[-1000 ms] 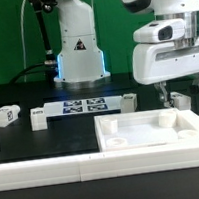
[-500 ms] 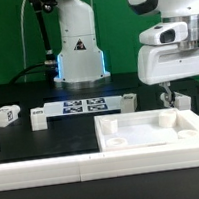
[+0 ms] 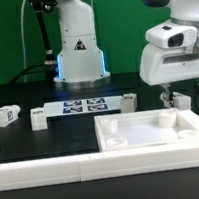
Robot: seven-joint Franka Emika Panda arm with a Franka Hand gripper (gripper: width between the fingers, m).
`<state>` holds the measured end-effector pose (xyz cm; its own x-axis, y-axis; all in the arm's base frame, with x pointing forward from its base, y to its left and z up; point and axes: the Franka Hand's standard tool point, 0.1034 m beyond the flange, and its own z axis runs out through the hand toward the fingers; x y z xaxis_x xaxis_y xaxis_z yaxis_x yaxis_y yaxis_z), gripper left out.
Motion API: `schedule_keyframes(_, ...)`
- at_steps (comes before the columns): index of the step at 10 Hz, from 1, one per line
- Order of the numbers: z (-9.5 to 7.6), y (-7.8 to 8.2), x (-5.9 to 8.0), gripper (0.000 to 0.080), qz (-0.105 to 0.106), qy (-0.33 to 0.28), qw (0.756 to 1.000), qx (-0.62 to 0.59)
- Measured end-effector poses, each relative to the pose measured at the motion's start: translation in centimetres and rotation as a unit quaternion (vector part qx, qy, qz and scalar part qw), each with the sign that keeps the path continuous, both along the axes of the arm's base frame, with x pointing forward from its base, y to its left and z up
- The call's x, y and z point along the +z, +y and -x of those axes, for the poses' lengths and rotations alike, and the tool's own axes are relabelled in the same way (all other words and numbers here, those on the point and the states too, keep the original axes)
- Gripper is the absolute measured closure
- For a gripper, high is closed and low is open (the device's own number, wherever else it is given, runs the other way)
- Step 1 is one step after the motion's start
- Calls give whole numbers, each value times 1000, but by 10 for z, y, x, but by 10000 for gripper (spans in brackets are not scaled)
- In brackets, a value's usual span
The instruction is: Assemble one leg
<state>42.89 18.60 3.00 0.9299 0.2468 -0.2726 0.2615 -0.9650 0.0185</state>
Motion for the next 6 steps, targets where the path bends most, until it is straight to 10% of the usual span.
schedule_keyframes(6, -6, 0, -6, 150, 58, 165, 985, -14)
